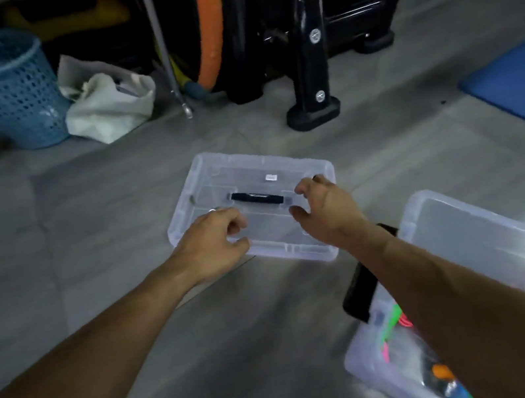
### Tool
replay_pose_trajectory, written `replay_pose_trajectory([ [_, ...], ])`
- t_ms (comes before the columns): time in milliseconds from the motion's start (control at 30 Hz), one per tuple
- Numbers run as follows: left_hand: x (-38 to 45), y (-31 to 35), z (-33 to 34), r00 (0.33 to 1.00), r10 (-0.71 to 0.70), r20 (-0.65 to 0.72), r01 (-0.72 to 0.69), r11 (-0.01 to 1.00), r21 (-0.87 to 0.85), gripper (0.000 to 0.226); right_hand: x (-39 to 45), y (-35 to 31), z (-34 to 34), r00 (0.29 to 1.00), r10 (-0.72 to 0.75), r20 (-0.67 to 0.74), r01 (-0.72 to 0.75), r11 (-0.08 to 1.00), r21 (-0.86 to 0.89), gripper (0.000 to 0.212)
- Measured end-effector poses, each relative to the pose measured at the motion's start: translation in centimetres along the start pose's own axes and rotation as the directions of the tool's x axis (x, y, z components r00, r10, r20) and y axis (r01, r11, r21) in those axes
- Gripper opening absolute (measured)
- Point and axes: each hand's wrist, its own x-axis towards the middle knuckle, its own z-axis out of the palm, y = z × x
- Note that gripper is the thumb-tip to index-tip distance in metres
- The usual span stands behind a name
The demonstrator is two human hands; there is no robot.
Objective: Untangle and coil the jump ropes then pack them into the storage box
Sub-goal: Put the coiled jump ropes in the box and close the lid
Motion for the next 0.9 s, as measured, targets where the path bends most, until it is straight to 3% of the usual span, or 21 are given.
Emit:
replay_pose_trajectory([
  [133, 4.1, -7.5, 4.3, 0.996, -0.072, -0.059, 0.074, 0.997, 0.033, 0.026, 7.0, 1.3, 7.0, 0.996, 0.028, 0.084, -0.027, 0.999, -0.018, 0.039],
  [233, 5.8, -12.6, 7.0, 0.991, -0.084, -0.103, 0.093, 0.992, 0.09, 0.041, 11.1, 2.0, 11.7, 0.993, 0.027, 0.118, -0.023, 0.999, -0.04, 0.038],
  [400, 7.1, -18.6, 9.7, 0.98, -0.004, -0.201, 0.049, 0.973, 0.224, 0.055, 16.1, 2.6, 17.5, 0.991, 0.053, 0.121, -0.048, 0.998, -0.047, 0.046],
  [667, 8.2, -20.5, 10.4, 0.954, 0.092, -0.285, 0.004, 0.948, 0.319, 0.041, 18.6, 3.8, 19.2, 0.988, 0.099, 0.117, -0.083, 0.987, -0.137, 0.037],
  [900, 5.6, -20.7, 8.1, 0.942, 0.14, -0.305, -0.052, 0.959, 0.28, 0.037, 17.6, 1.8, 18.6, 0.99, -0.111, 0.091, 0.12, 0.988, -0.101, 0.034],
])
